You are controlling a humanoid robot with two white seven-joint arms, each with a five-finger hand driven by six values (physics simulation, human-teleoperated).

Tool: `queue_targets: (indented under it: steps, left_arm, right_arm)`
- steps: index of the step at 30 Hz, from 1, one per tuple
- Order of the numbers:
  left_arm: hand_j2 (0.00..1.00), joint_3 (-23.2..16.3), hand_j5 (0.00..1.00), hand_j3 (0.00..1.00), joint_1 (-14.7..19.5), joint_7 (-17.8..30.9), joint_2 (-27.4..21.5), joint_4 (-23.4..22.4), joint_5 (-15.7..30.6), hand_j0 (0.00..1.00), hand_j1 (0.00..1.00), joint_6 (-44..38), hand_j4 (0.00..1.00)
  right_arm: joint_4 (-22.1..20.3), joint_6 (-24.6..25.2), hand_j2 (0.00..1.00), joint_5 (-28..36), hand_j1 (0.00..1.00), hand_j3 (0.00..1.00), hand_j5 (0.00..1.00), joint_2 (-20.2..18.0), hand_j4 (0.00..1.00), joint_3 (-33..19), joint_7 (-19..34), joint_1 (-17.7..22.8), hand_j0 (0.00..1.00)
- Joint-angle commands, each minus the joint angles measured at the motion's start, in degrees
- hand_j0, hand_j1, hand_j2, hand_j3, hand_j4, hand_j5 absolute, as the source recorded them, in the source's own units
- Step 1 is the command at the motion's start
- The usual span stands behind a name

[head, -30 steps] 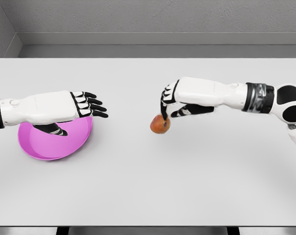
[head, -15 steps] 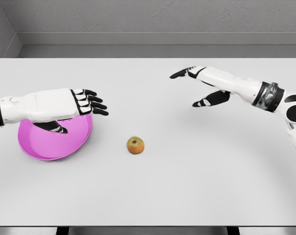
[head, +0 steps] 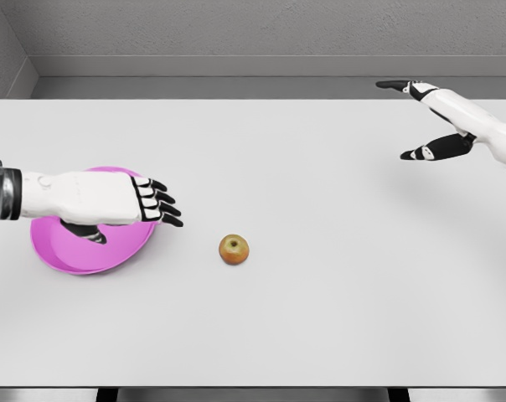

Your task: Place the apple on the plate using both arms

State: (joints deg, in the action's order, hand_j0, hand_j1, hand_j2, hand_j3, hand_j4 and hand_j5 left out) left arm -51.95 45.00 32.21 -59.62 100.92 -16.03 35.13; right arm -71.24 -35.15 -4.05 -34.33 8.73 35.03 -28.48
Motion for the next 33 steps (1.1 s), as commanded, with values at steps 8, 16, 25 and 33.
queue_targets:
  steps: [8, 16, 25, 33]
  left_arm:
    - [1.00, 5.0, 1.00, 1.00, -1.1, 2.8, 1.8, 0.1, 0.5, 1.00, 1.00, -0.1, 1.00]
    - [1.00, -15.0, 1.00, 1.00, 18.0, 2.8, 20.9, -0.5, 0.3, 1.00, 1.00, -0.1, 1.00]
    - [1.00, -15.0, 1.00, 1.00, 17.1, -5.8, 16.7, -6.6, -1.6, 1.00, 1.00, -0.1, 1.00]
    - [1.00, -22.8, 1.00, 1.00, 17.0, -4.4, 17.9, -7.4, -2.3, 1.00, 1.00, -2.3, 1.00]
  right_arm:
    - [1.4, 0.2, 1.00, -2.0, 1.00, 1.00, 1.00, -0.4, 1.00, -0.2, 0.0, -0.6, 1.00]
    - [1.4, 0.2, 1.00, -4.3, 1.00, 1.00, 1.00, -0.5, 1.00, 0.1, 0.0, -0.4, 1.00]
    - [1.4, 0.2, 1.00, -4.4, 1.00, 1.00, 1.00, -0.5, 1.00, 0.1, 0.0, -0.2, 1.00]
    - [1.4, 0.2, 1.00, -4.4, 1.00, 1.00, 1.00, -1.5, 1.00, 0.1, 0.0, 0.0, 1.00]
